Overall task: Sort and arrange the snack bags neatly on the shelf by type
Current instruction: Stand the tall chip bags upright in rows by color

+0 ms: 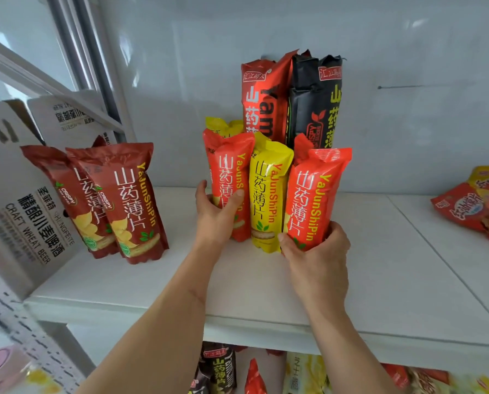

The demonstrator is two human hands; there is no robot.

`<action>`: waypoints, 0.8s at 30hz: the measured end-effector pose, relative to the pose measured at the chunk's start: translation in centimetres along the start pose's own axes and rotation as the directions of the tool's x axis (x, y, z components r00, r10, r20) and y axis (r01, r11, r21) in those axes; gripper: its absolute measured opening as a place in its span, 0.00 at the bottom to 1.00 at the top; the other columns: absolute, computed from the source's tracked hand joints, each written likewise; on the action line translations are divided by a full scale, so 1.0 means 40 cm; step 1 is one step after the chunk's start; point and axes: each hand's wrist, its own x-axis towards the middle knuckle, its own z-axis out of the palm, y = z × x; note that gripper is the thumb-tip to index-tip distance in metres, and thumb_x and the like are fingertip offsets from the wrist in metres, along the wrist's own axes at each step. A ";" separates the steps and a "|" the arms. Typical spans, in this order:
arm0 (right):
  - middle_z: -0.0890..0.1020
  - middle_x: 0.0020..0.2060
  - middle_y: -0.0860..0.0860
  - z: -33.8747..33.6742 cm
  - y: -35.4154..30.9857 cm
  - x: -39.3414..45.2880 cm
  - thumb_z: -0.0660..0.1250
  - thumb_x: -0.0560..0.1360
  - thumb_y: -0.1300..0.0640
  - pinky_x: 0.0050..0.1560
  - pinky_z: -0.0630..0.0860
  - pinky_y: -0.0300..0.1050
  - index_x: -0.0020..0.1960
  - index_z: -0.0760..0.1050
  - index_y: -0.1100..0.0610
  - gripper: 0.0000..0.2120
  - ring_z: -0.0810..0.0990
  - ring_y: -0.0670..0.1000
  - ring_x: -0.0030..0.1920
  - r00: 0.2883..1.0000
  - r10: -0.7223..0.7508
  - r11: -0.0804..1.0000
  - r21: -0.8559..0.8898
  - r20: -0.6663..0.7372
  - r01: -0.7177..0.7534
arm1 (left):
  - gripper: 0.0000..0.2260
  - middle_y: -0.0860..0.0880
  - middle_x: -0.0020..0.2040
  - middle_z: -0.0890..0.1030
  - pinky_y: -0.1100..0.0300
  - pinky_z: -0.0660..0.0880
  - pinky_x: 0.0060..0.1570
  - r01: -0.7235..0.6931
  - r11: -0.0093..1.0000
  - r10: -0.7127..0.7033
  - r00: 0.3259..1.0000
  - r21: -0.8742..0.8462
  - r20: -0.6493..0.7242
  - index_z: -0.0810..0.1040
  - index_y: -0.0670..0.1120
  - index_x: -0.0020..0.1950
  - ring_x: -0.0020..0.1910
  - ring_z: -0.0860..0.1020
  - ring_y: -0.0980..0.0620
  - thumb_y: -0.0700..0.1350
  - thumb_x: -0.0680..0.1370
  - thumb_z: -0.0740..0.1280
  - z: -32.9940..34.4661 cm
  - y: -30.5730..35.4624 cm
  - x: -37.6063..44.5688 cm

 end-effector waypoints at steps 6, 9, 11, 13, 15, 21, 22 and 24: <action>0.78 0.57 0.46 -0.010 -0.004 -0.028 0.68 0.61 0.29 0.48 0.82 0.56 0.65 0.59 0.42 0.38 0.84 0.52 0.49 0.999 0.012 0.997 0.076 -0.038 -0.009 | 0.28 0.47 0.63 0.69 0.54 0.83 0.33 -0.104 0.995 0.105 0.989 0.013 -0.100 0.68 0.50 0.67 0.57 0.80 0.49 0.53 0.72 0.77 -0.047 0.024 -0.064; 0.81 0.54 0.45 -0.017 -0.007 -0.060 0.66 0.60 0.28 0.47 0.82 0.55 0.63 0.57 0.38 0.37 0.85 0.50 0.46 1.000 0.017 0.996 0.091 -0.021 -0.015 | 0.28 0.52 0.56 0.77 0.61 0.81 0.32 -0.123 0.992 0.121 0.984 -0.002 -0.133 0.67 0.54 0.66 0.51 0.82 0.54 0.53 0.71 0.77 -0.081 0.039 -0.110; 0.81 0.55 0.45 -0.015 -0.016 -0.089 0.67 0.61 0.29 0.47 0.81 0.54 0.64 0.56 0.39 0.38 0.85 0.50 0.46 1.000 0.002 0.996 0.091 0.008 -0.002 | 0.32 0.56 0.54 0.78 0.62 0.81 0.33 -0.144 0.989 0.149 0.978 0.041 -0.146 0.66 0.55 0.67 0.50 0.82 0.56 0.58 0.68 0.76 -0.113 0.050 -0.139; 0.80 0.56 0.45 -0.006 -0.031 -0.122 0.72 0.64 0.33 0.48 0.81 0.54 0.66 0.56 0.41 0.38 0.83 0.51 0.49 0.998 -0.042 0.996 0.079 0.044 0.038 | 0.37 0.58 0.56 0.77 0.55 0.84 0.39 -0.160 0.983 0.173 0.971 0.085 -0.165 0.66 0.57 0.69 0.53 0.82 0.55 0.65 0.64 0.75 -0.149 0.055 -0.161; 0.78 0.56 0.45 0.010 -0.045 -0.151 0.74 0.67 0.38 0.48 0.80 0.50 0.67 0.57 0.44 0.37 0.81 0.49 0.48 0.992 -0.087 0.994 0.079 0.088 0.080 | 0.38 0.57 0.58 0.77 0.53 0.83 0.46 -0.195 0.969 0.221 0.958 0.154 -0.181 0.65 0.57 0.70 0.56 0.80 0.53 0.70 0.65 0.71 -0.188 0.053 -0.176; 0.77 0.53 0.42 0.086 -0.090 -0.227 0.74 0.68 0.38 0.45 0.81 0.43 0.68 0.59 0.46 0.37 0.80 0.40 0.43 0.952 -0.181 0.982 0.100 0.247 0.160 | 0.40 0.52 0.62 0.77 0.47 0.78 0.58 -0.239 0.944 0.296 0.917 0.226 -0.266 0.65 0.57 0.70 0.60 0.78 0.52 0.78 0.66 0.64 -0.312 0.033 -0.201; 0.78 0.54 0.42 0.097 -0.096 -0.237 0.74 0.68 0.38 0.47 0.82 0.45 0.68 0.59 0.45 0.36 0.81 0.40 0.44 0.940 -0.197 0.979 0.109 0.280 0.173 | 0.41 0.52 0.62 0.77 0.46 0.77 0.59 -0.240 0.944 0.300 0.910 0.225 -0.287 0.66 0.56 0.71 0.60 0.77 0.52 0.78 0.66 0.63 -0.333 0.030 -0.201; 0.78 0.55 0.41 0.122 -0.109 -0.250 0.74 0.68 0.39 0.48 0.82 0.45 0.68 0.60 0.45 0.35 0.82 0.41 0.46 0.916 -0.216 0.975 0.132 0.339 0.181 | 0.40 0.51 0.62 0.76 0.43 0.76 0.60 -0.235 0.940 0.308 0.896 0.247 -0.320 0.66 0.55 0.71 0.61 0.77 0.50 0.78 0.67 0.62 -0.371 0.025 -0.198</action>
